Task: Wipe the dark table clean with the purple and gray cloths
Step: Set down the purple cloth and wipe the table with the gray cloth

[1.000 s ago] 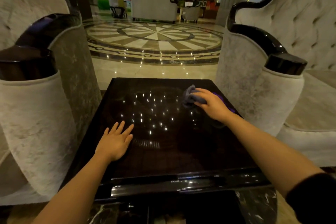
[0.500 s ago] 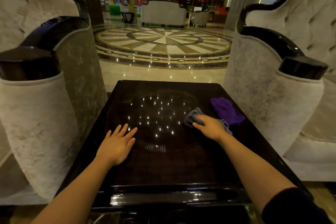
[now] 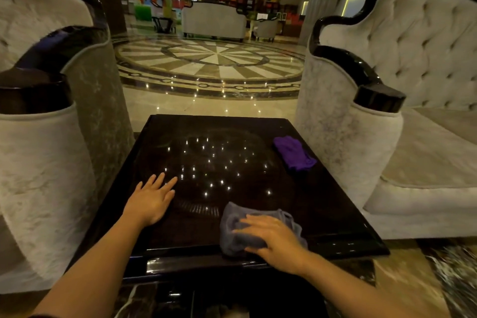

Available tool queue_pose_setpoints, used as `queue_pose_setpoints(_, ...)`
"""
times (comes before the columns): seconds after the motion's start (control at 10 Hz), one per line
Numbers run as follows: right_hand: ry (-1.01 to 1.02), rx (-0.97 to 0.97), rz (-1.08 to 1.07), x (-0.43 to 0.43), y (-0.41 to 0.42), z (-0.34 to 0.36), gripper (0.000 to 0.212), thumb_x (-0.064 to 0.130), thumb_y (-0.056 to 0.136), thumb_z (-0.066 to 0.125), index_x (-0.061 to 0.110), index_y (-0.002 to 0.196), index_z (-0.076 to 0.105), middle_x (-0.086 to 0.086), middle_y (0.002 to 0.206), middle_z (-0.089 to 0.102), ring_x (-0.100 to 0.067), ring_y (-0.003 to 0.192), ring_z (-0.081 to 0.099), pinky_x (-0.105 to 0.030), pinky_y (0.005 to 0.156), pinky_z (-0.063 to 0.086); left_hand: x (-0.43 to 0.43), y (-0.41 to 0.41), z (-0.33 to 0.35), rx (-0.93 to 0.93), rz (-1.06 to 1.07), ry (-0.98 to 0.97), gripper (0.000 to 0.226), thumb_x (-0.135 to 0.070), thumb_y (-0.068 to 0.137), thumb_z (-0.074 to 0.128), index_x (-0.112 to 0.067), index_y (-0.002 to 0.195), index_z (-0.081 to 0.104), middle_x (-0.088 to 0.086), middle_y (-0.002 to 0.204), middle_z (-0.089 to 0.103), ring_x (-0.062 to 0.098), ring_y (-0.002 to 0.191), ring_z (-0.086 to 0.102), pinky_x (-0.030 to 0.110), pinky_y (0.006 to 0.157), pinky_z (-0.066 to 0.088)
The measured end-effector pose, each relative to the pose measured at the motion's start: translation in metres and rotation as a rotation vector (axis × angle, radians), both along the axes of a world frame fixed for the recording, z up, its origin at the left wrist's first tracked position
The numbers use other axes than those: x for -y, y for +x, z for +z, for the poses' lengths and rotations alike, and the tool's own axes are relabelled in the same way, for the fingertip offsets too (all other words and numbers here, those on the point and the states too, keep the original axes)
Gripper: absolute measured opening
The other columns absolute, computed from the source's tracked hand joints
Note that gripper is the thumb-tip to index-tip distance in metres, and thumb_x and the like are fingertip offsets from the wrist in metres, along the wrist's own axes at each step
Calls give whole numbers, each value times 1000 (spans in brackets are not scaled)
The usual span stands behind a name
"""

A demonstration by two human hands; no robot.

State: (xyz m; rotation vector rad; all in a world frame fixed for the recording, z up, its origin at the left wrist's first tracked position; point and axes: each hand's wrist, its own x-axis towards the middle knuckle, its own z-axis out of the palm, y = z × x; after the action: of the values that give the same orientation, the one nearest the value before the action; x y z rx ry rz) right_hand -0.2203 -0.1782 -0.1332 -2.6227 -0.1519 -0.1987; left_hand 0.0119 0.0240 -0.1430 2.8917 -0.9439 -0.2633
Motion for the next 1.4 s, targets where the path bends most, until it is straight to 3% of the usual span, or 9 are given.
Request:
queue_pose_setpoints(0.1,2,2,61,-10,-19,-1,37,24,87,53,29,123,53,5,138,48,4,127,21,-14,104,12,1,0,1,-6,7,-8,49,-39,100,16,-32,148,5,5,160,2,23,147,-1,43,119,5)
queue_pose_setpoints(0.2,71,-9,84,-10,-24,9,33,17,86,55,21,119,58,3,132,54,5,125,30,-4,105,16,1,-1,3,-14,9,-6,49,-39,100,16,-31,148,5,5,160,1,24,147,0,44,119,5)
queue_pose_setpoints(0.3,168,55,-13,6,-23,19,40,-2,78,56,13,115,60,6,124,50,-1,122,41,-11,105,29,1,-1,3,-17,7,4,49,-39,100,15,-31,148,4,5,160,0,24,147,-1,44,119,5)
queue_pose_setpoints(0.4,205,198,-274,48,-13,42,42,-7,75,56,6,115,59,-5,125,51,-23,121,48,-23,102,34,1,0,2,-9,3,14,50,-39,100,15,-31,148,3,5,160,0,24,147,-1,44,120,6)
queue_pose_setpoints(0.6,45,120,-568,123,2,46,38,9,87,56,13,124,51,-15,136,47,-29,125,44,-34,102,33,2,2,1,-2,4,11,50,-39,100,14,-31,148,1,5,160,-1,23,147,-2,42,120,5)
queue_pose_setpoints(0.7,1,-99,-767,138,3,27,51,29,92,48,11,137,31,-19,146,31,-35,130,34,-43,107,31,1,3,-1,-4,2,8,50,-39,100,14,-32,147,1,4,160,-1,22,147,-2,42,120,5)
queue_pose_setpoints(0.8,-13,-275,-934,135,7,12,66,52,91,35,21,143,9,-15,154,10,-36,139,15,-51,113,18,0,4,-3,-11,9,-2,49,-40,100,14,-33,147,2,3,160,-1,21,147,-3,41,119,4)
queue_pose_setpoints(1.1,-16,-476,-923,127,11,22,79,68,85,25,25,142,-8,-15,155,-9,-35,142,0,-53,115,3,1,2,-1,-18,7,28,50,-40,100,14,-33,147,1,3,160,-3,22,147,-4,43,119,3)
queue_pose_setpoints(1.4,-52,-419,-856,95,23,30,67,62,89,20,33,140,-11,-12,152,-23,-31,141,-16,-55,112,-6,8,7,22,-103,-15,177,53,-42,99,17,-31,148,0,6,160,-3,26,147,-1,46,119,13)
